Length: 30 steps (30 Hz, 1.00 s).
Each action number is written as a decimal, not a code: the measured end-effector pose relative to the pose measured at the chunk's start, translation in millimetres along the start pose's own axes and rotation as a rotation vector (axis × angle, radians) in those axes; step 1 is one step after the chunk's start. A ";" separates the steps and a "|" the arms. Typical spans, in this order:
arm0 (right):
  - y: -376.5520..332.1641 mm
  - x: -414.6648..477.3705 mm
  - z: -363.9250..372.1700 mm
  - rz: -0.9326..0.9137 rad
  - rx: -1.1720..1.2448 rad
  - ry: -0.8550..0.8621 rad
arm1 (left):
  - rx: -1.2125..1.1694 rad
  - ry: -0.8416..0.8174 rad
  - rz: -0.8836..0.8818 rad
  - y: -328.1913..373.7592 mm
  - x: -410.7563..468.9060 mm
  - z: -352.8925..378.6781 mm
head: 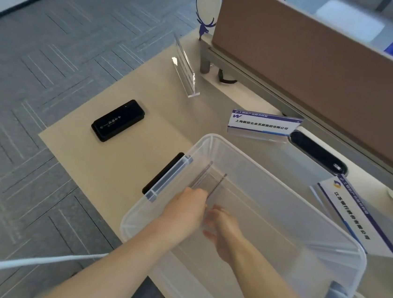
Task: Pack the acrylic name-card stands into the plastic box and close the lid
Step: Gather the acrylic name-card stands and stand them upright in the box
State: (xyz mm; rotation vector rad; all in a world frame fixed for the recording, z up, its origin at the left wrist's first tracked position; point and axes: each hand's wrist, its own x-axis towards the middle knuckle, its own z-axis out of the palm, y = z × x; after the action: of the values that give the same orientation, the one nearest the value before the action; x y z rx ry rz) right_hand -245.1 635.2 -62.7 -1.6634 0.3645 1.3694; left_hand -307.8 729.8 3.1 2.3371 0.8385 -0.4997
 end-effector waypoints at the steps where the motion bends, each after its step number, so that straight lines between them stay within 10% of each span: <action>1: -1.0 0.2 0.7 -0.001 0.005 -0.010 | -0.001 0.001 -0.005 0.5 0.5 -0.9; 30: -28.7 -47.2 -25.5 -0.165 -0.098 0.039 | 0.097 0.211 0.101 51.2 -14.2 -46.1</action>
State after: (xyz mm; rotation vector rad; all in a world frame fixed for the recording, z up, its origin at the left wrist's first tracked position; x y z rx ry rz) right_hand -224.9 615.7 -8.8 -1.7615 0.1799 1.2515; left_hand -277.3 721.6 66.1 2.5394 0.8018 -0.2592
